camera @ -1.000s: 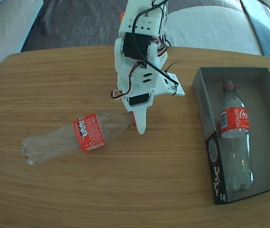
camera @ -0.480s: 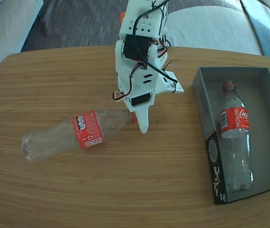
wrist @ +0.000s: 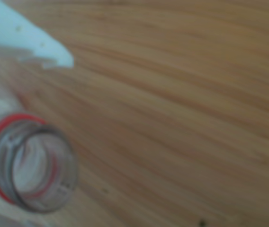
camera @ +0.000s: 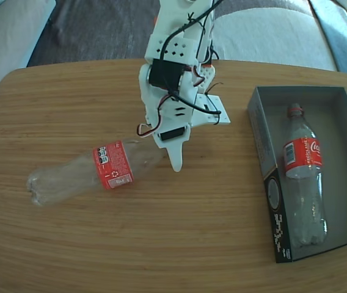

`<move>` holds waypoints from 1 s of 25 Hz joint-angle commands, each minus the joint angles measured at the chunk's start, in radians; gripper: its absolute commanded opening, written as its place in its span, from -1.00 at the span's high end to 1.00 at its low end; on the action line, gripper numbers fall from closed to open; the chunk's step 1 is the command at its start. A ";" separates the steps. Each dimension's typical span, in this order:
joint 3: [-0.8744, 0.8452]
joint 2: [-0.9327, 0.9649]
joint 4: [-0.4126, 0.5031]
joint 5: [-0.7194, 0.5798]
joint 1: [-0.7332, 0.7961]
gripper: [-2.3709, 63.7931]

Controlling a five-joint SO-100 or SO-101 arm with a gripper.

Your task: Grasp the bottles and put them in the box.

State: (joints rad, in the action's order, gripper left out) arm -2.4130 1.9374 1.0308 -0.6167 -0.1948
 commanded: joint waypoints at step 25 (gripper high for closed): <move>0.104 0.008 -0.021 -0.137 -0.066 0.45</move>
State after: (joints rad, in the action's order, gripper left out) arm -2.3501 1.9374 1.0094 -0.7501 -0.2608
